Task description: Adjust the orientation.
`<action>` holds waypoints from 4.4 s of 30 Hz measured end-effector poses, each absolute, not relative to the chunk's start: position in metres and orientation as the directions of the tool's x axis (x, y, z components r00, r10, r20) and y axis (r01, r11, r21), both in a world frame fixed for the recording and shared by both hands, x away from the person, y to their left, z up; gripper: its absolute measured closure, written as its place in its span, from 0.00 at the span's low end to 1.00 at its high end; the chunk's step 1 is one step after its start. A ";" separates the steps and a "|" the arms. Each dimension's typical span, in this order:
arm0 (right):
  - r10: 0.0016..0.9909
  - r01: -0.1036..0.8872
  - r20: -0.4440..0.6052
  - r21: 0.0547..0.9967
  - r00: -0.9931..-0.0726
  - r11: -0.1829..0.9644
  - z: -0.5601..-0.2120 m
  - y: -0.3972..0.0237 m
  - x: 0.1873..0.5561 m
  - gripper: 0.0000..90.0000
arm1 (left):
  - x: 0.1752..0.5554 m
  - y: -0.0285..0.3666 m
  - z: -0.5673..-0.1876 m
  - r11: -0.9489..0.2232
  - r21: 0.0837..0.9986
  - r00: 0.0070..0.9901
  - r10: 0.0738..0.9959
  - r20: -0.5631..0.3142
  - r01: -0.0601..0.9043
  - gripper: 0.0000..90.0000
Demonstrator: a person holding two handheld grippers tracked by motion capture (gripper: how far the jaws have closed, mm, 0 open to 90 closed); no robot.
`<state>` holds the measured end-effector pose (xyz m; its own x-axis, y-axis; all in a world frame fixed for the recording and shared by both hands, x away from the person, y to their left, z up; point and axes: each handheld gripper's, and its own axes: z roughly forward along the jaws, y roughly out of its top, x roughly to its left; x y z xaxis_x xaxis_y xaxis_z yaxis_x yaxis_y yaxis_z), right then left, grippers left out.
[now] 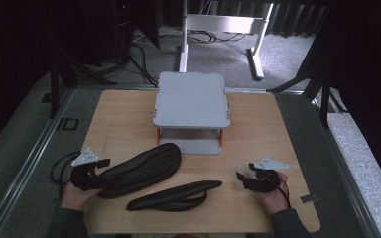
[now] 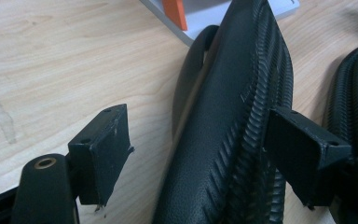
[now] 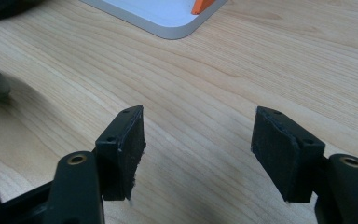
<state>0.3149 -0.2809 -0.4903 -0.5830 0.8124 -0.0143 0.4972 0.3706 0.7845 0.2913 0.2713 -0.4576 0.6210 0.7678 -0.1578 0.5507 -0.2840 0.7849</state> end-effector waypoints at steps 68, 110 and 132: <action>0.799 0.495 -0.015 0.777 -0.601 0.388 -0.492 -0.278 0.316 0.41 | 0.235 0.292 -0.432 -0.317 0.836 0.666 0.742 -0.075 0.448 0.64; 0.793 0.491 -0.021 0.775 -0.609 0.397 -0.492 -0.277 0.316 0.41 | 0.293 0.223 -0.472 -0.494 0.697 0.722 0.690 -0.050 0.520 0.65; 0.785 0.481 -0.041 0.770 -0.618 0.419 -0.491 -0.273 0.314 0.41 | 0.306 0.228 -0.470 -0.353 0.735 0.591 0.802 -0.080 0.579 0.65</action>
